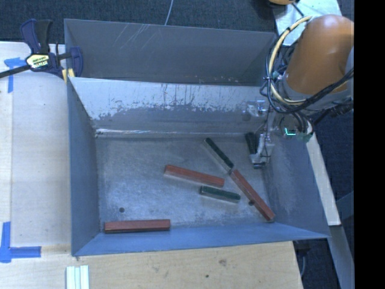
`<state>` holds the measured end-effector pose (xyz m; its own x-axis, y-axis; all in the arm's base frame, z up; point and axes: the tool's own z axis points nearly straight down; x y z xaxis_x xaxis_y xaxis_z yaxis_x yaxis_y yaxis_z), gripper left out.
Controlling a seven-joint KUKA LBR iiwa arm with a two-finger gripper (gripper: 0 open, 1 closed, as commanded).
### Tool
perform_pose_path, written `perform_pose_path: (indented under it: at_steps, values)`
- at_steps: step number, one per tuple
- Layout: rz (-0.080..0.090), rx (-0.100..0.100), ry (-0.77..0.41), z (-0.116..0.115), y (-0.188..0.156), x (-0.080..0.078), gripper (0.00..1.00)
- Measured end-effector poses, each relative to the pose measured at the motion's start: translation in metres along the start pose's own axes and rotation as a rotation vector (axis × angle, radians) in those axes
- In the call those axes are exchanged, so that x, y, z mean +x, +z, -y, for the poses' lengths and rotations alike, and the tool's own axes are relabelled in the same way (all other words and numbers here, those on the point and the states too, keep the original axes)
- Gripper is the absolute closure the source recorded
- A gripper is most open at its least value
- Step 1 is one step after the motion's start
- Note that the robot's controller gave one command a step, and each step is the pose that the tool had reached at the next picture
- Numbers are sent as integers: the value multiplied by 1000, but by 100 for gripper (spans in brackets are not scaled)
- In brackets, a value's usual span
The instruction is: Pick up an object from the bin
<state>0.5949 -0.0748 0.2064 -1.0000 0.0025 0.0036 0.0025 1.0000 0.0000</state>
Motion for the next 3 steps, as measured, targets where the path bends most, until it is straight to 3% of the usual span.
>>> perform_pose_path:
  at_steps: [1,2,3]
  values:
    - [8,1,-2,0,-4,-2,0]
    - [12,0,53,-31,65,2,0]
    - [8,-2,262,-111,51,21,0]
